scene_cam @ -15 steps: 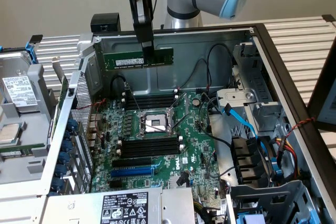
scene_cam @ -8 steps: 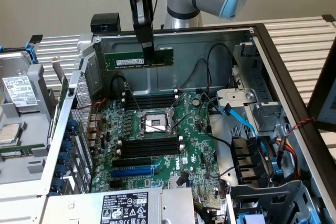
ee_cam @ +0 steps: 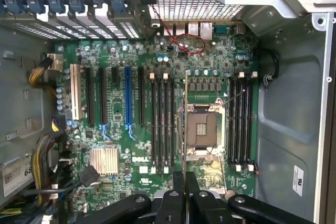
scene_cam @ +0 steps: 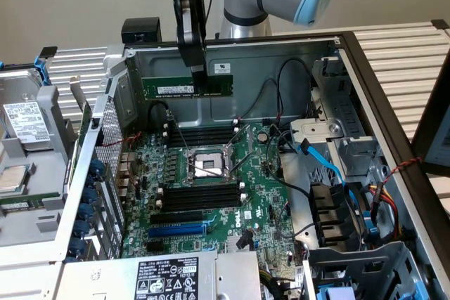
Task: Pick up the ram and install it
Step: 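Insert the ram into the slot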
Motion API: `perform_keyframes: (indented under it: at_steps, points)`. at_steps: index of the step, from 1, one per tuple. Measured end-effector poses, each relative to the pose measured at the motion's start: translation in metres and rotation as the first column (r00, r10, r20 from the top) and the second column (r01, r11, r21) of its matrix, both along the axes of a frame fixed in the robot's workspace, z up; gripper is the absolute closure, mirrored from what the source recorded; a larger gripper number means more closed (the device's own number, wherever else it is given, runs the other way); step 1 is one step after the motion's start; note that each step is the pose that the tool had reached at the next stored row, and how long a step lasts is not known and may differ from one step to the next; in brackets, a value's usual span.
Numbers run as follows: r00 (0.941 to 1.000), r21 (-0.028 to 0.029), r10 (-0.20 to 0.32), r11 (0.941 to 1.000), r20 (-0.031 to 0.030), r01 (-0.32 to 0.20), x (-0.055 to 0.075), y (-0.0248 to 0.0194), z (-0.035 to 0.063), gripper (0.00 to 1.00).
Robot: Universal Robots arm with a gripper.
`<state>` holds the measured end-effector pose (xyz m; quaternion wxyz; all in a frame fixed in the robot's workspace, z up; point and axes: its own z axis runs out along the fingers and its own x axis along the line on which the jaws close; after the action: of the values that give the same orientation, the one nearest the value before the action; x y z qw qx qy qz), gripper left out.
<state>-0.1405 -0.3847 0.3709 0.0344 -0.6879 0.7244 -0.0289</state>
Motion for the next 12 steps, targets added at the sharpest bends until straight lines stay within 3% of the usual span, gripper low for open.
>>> perform_keyframes:
  at_steps: [2,6,12]
  points:
    - [1.0000,-0.0047,0.000,1.0000,-0.0008,0.000,0.000,-0.0001,-0.0015,0.87]
    - [1.0000,-0.0254,0.000,0.9997,-0.0010,0.000,0.000,-0.0001,-0.0041,0.87]
    - [1.0000,-0.0262,0.000,0.9997,-0.0010,0.000,0.001,0.0000,-0.0149,0.87]
